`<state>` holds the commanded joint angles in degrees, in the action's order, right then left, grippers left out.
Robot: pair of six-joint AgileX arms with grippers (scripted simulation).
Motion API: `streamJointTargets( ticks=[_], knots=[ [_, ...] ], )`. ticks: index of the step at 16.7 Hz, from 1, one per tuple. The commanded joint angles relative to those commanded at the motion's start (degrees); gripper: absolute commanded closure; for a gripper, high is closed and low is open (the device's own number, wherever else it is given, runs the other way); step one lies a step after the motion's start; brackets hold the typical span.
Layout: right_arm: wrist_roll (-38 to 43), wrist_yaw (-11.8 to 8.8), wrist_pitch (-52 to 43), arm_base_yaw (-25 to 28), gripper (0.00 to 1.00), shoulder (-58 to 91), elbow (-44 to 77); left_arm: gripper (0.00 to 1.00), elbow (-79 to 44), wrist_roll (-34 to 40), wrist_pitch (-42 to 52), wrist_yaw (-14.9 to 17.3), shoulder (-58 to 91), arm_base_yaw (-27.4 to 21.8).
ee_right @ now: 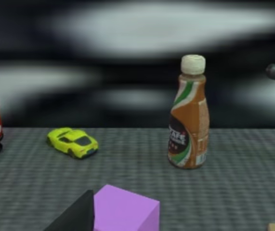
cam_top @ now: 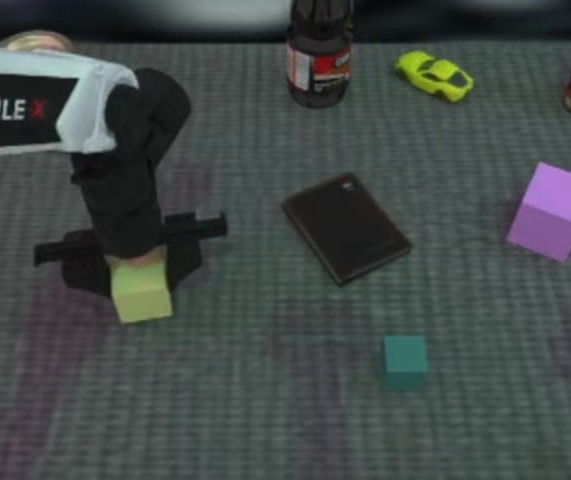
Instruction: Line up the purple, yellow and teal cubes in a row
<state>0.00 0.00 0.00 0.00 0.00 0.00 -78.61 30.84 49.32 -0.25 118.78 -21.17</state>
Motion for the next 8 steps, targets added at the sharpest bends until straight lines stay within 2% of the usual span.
streamJointTargets(
  ticks=[5, 8],
  knots=[
    [0.0, 0.0, 0.0, 0.0, 0.00, 0.0, 0.0, 1.00, -5.3, 0.1, 9.2, -0.2, -4.1, 0.8],
    [0.0, 0.0, 0.0, 0.0, 0.00, 0.0, 0.0, 1.00, -5.9, 0.2, 10.1, -0.2, -4.6, 0.9]
  ],
)
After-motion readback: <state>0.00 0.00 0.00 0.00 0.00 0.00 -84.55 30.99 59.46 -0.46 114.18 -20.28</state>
